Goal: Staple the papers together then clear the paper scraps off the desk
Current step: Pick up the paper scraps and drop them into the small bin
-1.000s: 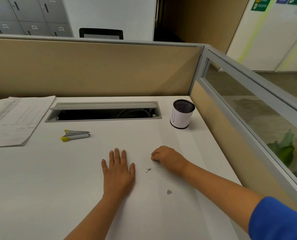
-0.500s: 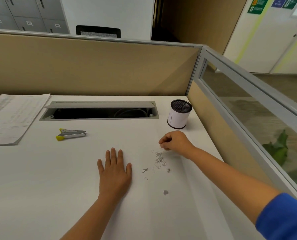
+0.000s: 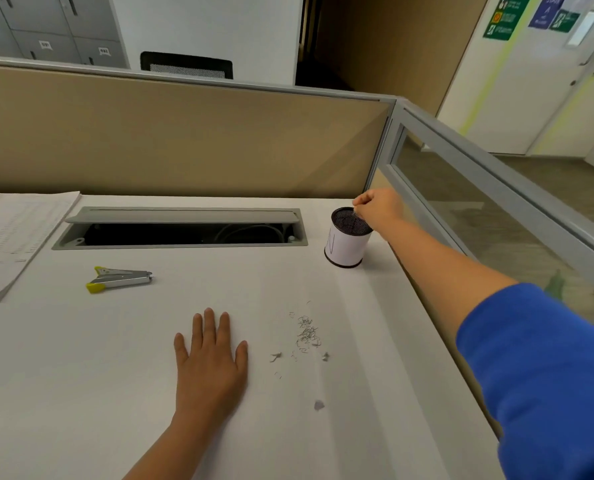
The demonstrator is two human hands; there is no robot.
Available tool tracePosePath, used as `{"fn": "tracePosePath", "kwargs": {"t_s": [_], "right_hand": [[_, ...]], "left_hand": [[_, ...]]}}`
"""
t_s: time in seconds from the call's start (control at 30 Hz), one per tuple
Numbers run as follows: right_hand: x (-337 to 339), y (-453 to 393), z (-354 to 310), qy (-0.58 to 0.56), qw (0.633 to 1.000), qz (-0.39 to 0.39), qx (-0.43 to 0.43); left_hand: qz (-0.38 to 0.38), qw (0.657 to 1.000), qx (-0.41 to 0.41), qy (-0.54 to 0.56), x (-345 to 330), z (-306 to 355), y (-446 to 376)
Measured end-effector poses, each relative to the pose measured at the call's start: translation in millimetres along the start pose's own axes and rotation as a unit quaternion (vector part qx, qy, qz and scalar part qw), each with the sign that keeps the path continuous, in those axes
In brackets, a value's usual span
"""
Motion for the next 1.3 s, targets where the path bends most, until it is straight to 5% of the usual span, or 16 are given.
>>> {"fn": "tracePosePath", "kwargs": {"t_s": [0.27, 0.5, 0.67, 0.8, 1.0, 1.3], "right_hand": [[-10, -10, 8, 0.107, 0.994, 0.013, -0.010], [-10, 25, -5, 0.013, 0.997, 0.055, 0.058], [-70, 121, 9, -0.013, 0.995, -0.084, 0.059], [-123, 207, 38, 0.123, 0.961, -0.247, -0.031], [-159, 271, 43, 0.195, 0.965, -0.153, -0.085], [-169, 203, 17, 0.181, 0.974, -0.126, -0.044]], "left_hand": [[0.000, 1.000, -0.001, 0.003, 0, -1, 1], [-0.007, 1.000, 0.001, 0.005, 0, 0, 0], [-0.015, 1.000, 0.001, -0.001, 2, 1, 2], [-0.016, 1.000, 0.002, -0.002, 4, 2, 2], [-0.027, 1.000, 0.002, -0.009, 6, 3, 4], [-0.018, 1.000, -0.002, -0.013, 5, 3, 5]]}}
Point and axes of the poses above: each hand's wrist, its own y-axis away from the middle knuckle, its own x-axis out of the back of the hand, z = x × y, the point moved 2 cm from there along -y, towards the middle knuckle, and after that the axes turned 15 degrees about -z, right-handed, at the moved point
